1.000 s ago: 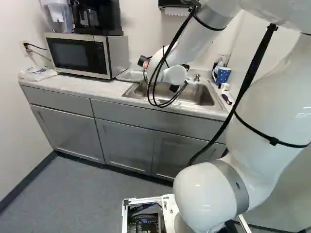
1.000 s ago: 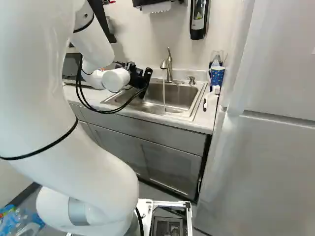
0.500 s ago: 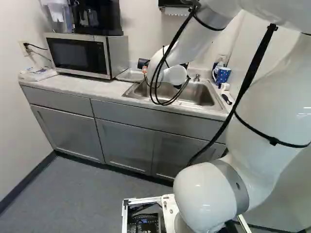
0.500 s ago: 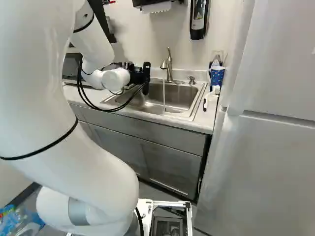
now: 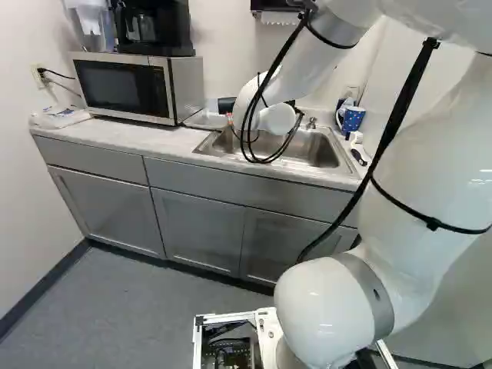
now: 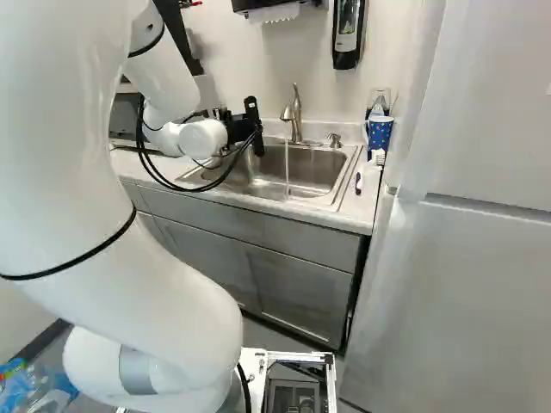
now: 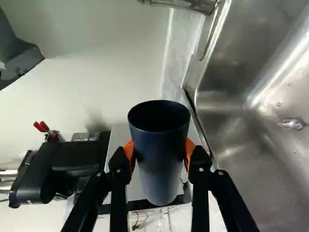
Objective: Rinse the cup and place it in the tray
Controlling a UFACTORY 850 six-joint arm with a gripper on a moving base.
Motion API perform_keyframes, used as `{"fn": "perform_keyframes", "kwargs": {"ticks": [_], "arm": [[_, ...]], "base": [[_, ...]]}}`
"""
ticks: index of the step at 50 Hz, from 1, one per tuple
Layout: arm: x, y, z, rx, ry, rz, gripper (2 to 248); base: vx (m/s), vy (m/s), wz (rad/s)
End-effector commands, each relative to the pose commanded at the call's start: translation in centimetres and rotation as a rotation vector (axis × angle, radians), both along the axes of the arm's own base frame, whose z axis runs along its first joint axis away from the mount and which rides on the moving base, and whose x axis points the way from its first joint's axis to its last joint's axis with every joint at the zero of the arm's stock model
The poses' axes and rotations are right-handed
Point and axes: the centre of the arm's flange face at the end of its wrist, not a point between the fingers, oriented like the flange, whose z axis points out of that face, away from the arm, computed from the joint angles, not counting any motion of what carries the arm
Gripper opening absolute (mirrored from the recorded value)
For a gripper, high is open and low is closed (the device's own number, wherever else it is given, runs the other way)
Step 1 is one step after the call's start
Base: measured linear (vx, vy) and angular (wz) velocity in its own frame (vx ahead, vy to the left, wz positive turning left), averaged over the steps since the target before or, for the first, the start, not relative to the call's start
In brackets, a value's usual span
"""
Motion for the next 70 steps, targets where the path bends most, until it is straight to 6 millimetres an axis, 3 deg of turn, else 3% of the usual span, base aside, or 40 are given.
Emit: {"fn": "perform_keyframes", "kwargs": {"ticks": [70], "arm": [[0.00, 0.00, 0.00, -0.721, -0.100, 0.107, 121]], "base": [[0.000, 0.000, 0.000]]}}
